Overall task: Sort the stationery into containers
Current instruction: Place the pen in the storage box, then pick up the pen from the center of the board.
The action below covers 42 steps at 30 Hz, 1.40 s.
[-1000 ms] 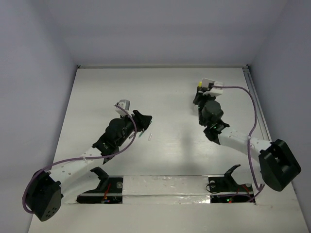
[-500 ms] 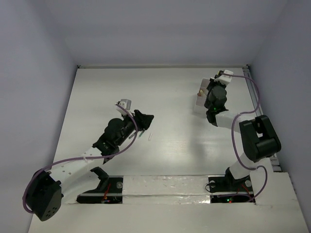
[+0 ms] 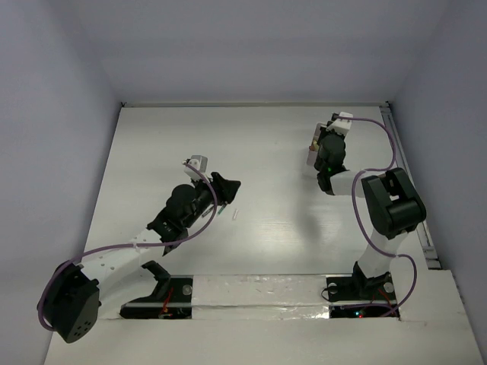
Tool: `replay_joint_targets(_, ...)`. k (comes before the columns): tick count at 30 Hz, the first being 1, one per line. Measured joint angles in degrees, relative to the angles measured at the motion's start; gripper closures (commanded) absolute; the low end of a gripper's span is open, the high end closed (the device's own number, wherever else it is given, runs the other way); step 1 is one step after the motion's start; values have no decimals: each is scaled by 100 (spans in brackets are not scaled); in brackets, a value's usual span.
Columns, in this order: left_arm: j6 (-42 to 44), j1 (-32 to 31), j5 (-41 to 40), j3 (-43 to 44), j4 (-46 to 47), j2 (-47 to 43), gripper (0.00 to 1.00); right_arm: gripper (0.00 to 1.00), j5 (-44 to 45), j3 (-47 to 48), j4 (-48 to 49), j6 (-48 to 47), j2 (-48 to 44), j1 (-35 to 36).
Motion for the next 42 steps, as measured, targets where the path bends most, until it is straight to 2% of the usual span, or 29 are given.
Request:
replay_joint_targets(4,9,0,-26,0,-2,74,56,76,-4,0,28,72,9,0)
replay_joint_targets(11,11,0,-81,0,-2,107,56,42,-63,-129,28,238,-105,0)
replay_joint_targets(14,11,0,-81,0,0,142,56,35,-103,-227,15,308,-273,0)
replay_joint_targets(17,11,0,-74,0,0,201,57,34,-173,-310,-39,387,-492,0)
replay_joint_targets(19,-2,0,-39,4,2,297,65,37,-236,-354,-219,490,-726,0)
replay_joint_targets(20,11,0,4,7,9,407,71,55,-275,-354,-295,540,-831,0)
replay_joint_targets(22,-2,0,87,9,15,516,79,78,-420,-356,-570,748,-1132,0)
replay_joint_targets(23,-17,0,153,9,17,595,83,98,-498,-367,-739,828,-1298,2)
replay_joint_targets(24,-17,0,208,9,13,651,89,100,-612,-374,-933,953,-1486,17)
replay_joint_targets(28,-83,-4,363,9,-7,741,100,100,-1283,-369,-1843,1606,-2105,173)
replay_joint_targets(32,-142,-17,358,2,-103,632,100,100,-2288,-332,-2822,2052,-2245,809)
replay_joint_targets(37,-310,-66,-11,-273,-365,-83,100,100,-3595,-39,-3858,2118,-1690,1781)
replay_joint_targets(41,-503,-66,-358,-566,-706,-800,100,100,-4439,302,-4450,2006,-1060,1923)
replay_joint_targets(42,-549,-66,-452,-614,-817,-1005,100,96,-4642,470,-4647,1923,-855,1947)
